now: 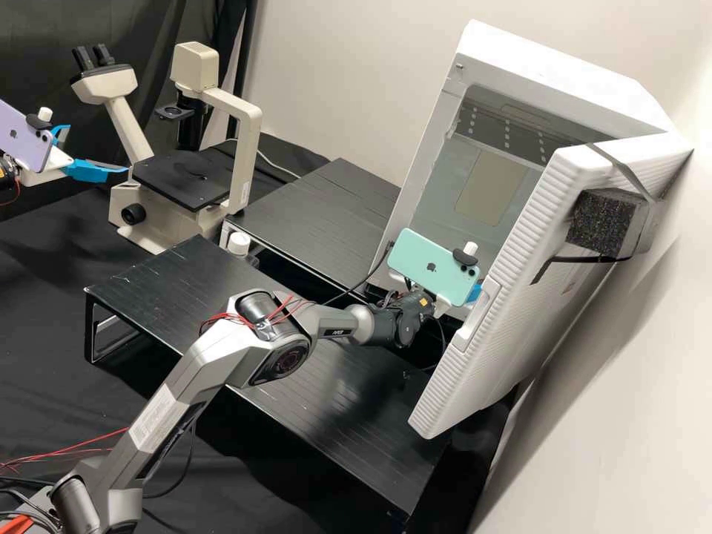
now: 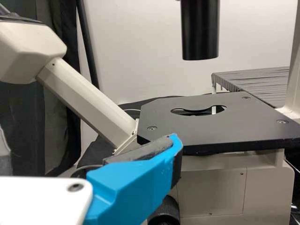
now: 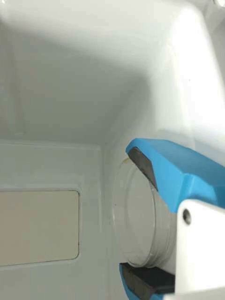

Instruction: Take out the petri dish and place it under the microscope.

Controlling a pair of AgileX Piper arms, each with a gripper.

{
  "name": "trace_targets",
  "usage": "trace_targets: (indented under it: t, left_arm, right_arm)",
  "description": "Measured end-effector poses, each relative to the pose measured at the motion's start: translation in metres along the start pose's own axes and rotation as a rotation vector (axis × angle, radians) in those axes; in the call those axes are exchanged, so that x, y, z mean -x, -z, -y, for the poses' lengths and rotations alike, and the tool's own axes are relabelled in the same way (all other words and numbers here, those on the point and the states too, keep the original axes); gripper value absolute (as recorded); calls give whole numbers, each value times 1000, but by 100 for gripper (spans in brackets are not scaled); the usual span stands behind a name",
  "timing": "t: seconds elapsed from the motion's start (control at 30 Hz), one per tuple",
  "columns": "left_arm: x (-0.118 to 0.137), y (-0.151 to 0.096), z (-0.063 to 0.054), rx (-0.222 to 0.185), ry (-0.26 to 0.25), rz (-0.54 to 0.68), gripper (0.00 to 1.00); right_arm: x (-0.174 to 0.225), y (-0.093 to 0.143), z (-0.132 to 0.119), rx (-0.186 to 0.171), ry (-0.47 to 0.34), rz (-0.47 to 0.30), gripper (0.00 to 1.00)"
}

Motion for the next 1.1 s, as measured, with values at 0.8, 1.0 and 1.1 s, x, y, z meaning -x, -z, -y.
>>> trace_targets:
  t: [0.8,1.0,1.1]
  left_arm:
    - [0,0,0,0,0,0,100]
    - [0,0,0,0,0,0,100]
    - [0,0,0,0,0,0,100]
  right_arm:
    - [94,-11,-25,-54,-55,-38,0]
    - [133,-15,-16,-106,-71,-80,0]
    - [151,-16,-8,-139,-83,-107,0]
